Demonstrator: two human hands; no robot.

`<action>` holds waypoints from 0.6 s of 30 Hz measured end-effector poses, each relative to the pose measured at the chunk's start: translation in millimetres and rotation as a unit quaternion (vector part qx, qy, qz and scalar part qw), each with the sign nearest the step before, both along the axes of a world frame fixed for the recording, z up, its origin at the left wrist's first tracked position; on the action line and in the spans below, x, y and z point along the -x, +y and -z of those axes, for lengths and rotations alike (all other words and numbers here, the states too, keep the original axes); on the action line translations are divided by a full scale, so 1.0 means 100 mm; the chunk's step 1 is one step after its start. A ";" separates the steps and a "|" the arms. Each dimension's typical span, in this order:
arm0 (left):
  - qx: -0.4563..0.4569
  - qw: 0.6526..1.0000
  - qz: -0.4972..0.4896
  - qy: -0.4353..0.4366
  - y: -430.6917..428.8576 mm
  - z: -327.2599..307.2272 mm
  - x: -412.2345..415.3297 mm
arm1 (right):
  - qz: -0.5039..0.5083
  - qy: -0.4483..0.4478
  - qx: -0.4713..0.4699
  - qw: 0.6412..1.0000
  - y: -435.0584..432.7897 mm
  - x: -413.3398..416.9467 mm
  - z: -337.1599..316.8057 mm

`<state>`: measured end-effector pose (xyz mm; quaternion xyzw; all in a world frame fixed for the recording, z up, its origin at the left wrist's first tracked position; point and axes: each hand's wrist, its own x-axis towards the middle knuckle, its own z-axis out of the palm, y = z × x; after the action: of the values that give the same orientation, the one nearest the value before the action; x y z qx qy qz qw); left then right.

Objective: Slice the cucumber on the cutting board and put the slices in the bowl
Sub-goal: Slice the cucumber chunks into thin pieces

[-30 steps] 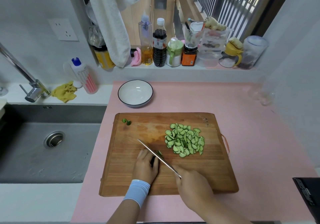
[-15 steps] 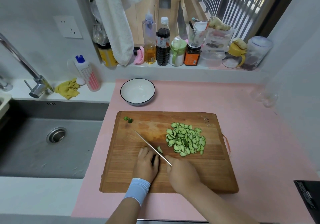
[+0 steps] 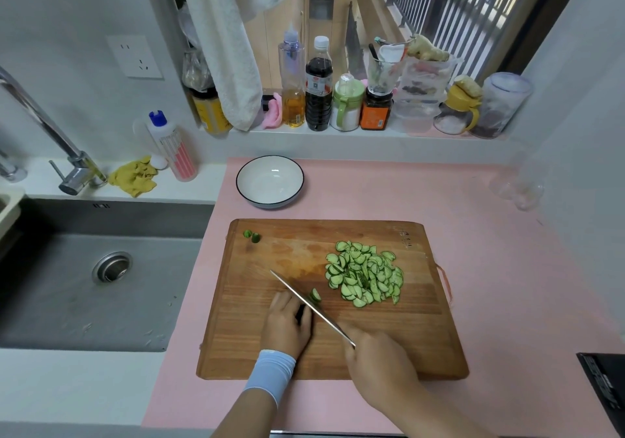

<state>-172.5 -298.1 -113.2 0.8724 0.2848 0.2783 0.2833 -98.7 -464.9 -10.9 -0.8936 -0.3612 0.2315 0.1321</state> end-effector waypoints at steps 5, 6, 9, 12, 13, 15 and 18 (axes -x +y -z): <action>0.001 1.000 -0.008 0.004 0.00 0.01 0.01 | 0.009 0.020 -0.004 1.000 0.12 -0.02 0.03; -0.003 1.000 -0.010 0.001 -0.01 0.01 0.01 | 0.008 0.026 -0.002 1.000 0.16 -0.03 0.04; -0.004 1.000 -0.013 -0.006 -0.02 0.00 0.03 | 0.006 0.034 0.008 0.999 0.31 -0.06 0.04; -0.001 1.000 -0.017 -0.009 -0.03 0.01 0.03 | 0.005 0.029 0.014 0.999 0.37 -0.08 0.03; -0.001 1.000 -0.016 -0.008 -0.03 0.01 0.03 | 0.004 0.026 0.013 1.000 0.37 -0.08 0.02; -0.003 1.000 -0.017 -0.010 -0.03 0.01 0.03 | 0.003 0.022 0.009 1.000 0.36 -0.06 0.03; -0.001 1.000 -0.014 -0.005 -0.02 0.02 0.03 | 0.006 0.013 0.002 1.000 0.33 -0.02 0.07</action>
<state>-175.2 -300.2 -115.0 0.8669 0.2957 0.2872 0.2801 -96.2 -431.5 -17.6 -0.8930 -0.3537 0.2425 0.1367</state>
